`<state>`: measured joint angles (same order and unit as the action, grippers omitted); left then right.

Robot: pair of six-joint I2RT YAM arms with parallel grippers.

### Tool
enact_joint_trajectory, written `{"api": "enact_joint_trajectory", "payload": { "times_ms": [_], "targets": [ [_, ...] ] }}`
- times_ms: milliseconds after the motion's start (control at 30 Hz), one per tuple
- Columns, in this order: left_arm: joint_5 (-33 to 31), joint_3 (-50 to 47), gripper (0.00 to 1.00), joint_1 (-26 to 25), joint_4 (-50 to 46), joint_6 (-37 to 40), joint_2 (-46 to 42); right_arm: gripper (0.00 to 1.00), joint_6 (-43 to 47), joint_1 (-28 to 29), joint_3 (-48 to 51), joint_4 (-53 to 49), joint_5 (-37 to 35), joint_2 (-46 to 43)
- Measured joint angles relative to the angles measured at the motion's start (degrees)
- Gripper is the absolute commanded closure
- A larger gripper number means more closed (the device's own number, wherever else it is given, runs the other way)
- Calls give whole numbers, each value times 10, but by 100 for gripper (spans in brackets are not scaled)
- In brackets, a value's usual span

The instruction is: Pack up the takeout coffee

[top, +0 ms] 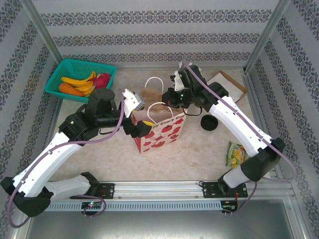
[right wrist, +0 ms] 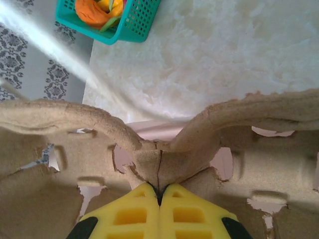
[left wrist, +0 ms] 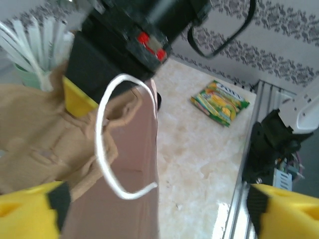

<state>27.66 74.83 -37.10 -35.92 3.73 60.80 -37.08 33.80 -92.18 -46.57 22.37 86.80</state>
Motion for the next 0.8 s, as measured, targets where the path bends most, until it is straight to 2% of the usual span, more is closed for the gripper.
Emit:
{"api": "enact_joint_trajectory", "payload": {
  "times_ms": [167,333,567,667,800],
  "targets": [
    [-60,33,0,30,15,-44,10,100,27,20,-4,-30,-18,0],
    [-158,152,3,70,-14,-105,106,100,47,36,-10,-54,-38,0],
    [-169,221,8,80,-58,-106,231,100,59,40,-14,-70,-57,0],
    [-153,247,21,80,-75,-97,271,100,59,40,-20,-78,-65,0],
    [-128,264,55,80,-85,-90,295,100,59,44,-25,-87,-72,0]
  ]
}}
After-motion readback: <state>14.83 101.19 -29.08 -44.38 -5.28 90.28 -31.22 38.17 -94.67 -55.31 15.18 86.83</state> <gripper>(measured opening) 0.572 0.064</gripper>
